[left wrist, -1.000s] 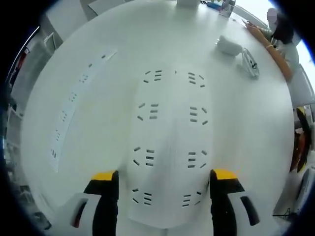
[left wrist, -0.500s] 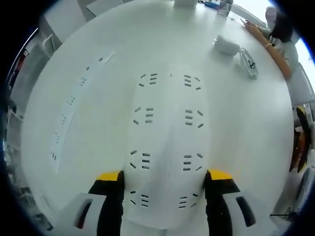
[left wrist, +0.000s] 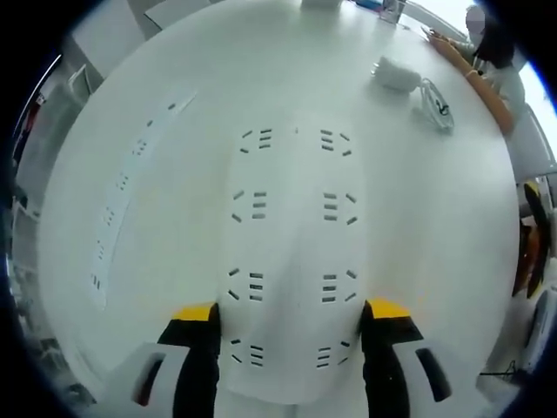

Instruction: Straighten the power strip on the desk, plug the charger into it

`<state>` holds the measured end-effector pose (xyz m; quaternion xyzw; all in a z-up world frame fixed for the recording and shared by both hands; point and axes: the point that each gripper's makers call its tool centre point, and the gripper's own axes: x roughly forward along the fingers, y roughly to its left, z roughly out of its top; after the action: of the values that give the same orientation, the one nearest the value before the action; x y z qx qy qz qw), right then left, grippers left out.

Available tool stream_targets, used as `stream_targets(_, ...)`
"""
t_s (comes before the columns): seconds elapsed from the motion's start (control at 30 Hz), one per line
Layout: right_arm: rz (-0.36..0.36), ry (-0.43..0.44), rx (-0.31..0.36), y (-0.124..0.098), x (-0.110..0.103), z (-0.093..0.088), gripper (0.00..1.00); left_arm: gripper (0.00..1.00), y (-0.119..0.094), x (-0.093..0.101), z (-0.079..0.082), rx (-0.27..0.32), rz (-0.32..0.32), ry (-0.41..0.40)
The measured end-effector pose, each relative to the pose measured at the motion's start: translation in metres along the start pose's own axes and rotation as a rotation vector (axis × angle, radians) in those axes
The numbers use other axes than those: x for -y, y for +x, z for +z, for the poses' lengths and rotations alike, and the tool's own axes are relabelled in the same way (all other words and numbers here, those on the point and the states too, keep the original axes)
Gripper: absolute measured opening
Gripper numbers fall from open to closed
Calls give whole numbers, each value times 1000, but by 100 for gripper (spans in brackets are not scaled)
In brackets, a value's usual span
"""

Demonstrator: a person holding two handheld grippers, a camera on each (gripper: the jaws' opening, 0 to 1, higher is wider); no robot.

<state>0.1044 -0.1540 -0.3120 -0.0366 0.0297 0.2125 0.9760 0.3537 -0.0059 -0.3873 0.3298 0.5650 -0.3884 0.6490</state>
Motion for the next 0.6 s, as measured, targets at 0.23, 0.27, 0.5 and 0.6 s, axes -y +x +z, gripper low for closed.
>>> stream_targets(0.23, 5, -3, 1, 0, -1, 0, 94, 66, 0, 1, -1, -11, -4, 23)
stream_targets(0.27, 3, -2, 2, 0, -1, 1, 94, 66, 0, 1, -1, -11, -5, 26)
stream_targets(0.5, 4, -3, 3, 0, -2, 1, 94, 66, -2, -8, 0, -33, -9, 78)
stream_targets(0.6, 5, -5, 4, 0, -2, 2, 94, 66, -2, -7, -2, -49, -10, 117)
